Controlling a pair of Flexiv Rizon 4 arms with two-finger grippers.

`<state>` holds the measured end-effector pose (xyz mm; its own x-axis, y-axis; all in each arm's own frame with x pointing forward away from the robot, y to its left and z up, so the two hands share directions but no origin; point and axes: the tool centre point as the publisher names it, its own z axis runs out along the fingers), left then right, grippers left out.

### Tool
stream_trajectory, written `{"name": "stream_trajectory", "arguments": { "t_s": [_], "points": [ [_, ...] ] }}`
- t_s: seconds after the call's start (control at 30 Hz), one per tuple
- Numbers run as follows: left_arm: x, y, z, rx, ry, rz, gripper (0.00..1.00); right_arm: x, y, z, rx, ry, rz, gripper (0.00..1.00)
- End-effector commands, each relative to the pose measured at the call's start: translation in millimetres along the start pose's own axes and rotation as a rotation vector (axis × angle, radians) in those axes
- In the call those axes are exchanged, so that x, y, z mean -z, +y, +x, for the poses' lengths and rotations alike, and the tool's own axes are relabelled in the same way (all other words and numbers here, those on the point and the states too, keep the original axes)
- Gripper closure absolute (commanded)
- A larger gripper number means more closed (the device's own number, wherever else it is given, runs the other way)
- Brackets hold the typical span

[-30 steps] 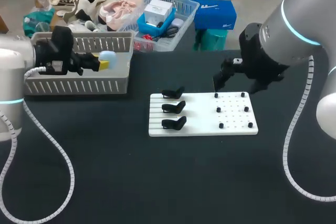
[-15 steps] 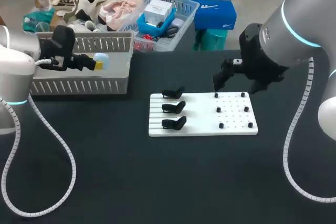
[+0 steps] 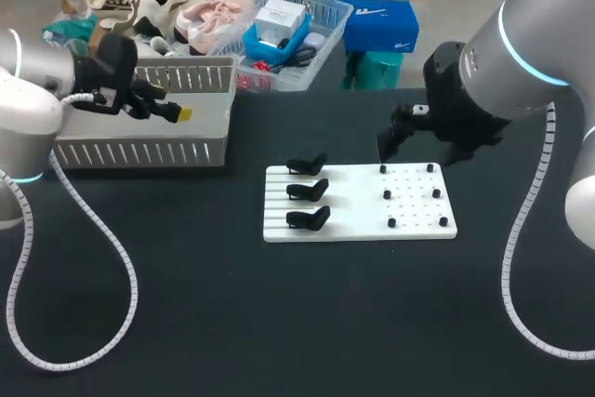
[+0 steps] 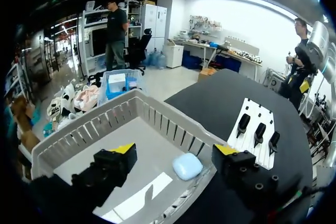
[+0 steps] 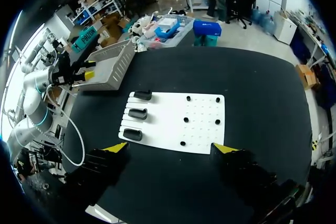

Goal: Pick up each earbud case from the left stands, insert the matching earbuds, close the lid, and place the case in the box.

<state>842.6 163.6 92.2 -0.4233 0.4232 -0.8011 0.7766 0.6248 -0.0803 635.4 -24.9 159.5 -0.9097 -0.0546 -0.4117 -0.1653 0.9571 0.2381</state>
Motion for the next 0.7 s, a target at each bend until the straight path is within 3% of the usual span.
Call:
{"name": "stream_trajectory", "arguments": {
  "t_s": [0.03,0.4,0.7],
  "points": [
    [16.9,-28.2,0.4,-0.030,-0.095,0.003,0.00,0.9,-1.0,4.3,-0.003,-0.017,0.002,0.00],
    [30.9,-103.1,-1.9,-0.122,-0.094,0.174,0.00,0.9,-1.0,4.3,-0.003,-0.017,0.002,0.00],
    [46.8,-134.4,1.4,-0.147,-0.072,0.236,0.00,0.9,-1.0,4.3,-0.003,-0.017,0.002,0.00]
  ]
}}
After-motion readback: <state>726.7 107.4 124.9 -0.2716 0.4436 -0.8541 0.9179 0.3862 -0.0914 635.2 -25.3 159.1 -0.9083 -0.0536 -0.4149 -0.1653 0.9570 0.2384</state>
